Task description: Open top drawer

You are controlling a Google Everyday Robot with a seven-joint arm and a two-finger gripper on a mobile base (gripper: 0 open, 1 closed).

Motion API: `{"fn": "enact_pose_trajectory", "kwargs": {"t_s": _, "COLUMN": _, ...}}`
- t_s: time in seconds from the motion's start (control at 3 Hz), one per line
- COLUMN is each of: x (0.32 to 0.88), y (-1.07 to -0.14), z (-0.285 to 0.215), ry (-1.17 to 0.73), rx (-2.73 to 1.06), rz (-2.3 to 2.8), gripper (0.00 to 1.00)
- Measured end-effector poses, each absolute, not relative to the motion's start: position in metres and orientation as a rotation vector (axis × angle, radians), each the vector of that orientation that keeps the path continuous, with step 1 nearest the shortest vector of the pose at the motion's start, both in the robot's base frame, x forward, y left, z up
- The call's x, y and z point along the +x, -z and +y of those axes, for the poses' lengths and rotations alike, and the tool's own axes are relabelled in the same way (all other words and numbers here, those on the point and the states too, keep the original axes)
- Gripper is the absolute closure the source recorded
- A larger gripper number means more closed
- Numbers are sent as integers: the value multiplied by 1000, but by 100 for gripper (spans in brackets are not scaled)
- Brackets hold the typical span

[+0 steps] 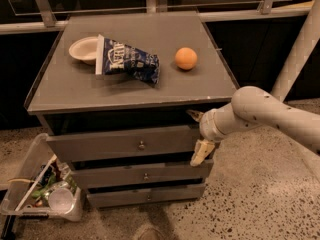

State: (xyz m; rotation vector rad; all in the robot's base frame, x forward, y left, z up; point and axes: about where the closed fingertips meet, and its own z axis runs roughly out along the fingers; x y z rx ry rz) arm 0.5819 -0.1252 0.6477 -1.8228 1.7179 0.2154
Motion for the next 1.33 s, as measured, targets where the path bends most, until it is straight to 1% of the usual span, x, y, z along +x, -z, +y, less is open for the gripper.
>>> {"fn": "enact_pose_trajectory", "kwargs": {"t_s": 0.33, "x": 585, "y": -636, "z": -120, "ry": -302, "rx": -1805, "rz": 1720, "gripper": 0}}
{"fn": "enact_pose_trajectory", "kwargs": {"t_s": 0.67, "x": 585, "y": -635, "z": -119, "ry": -307, "rx": -1805, "rz": 1721, "gripper": 18}}
{"fn": "enact_pose_trajectory", "kwargs": {"t_s": 1.33, "x": 585, "y": -635, "z": -119, "ry": -307, "rx": -1805, "rz": 1721, "gripper": 64}}
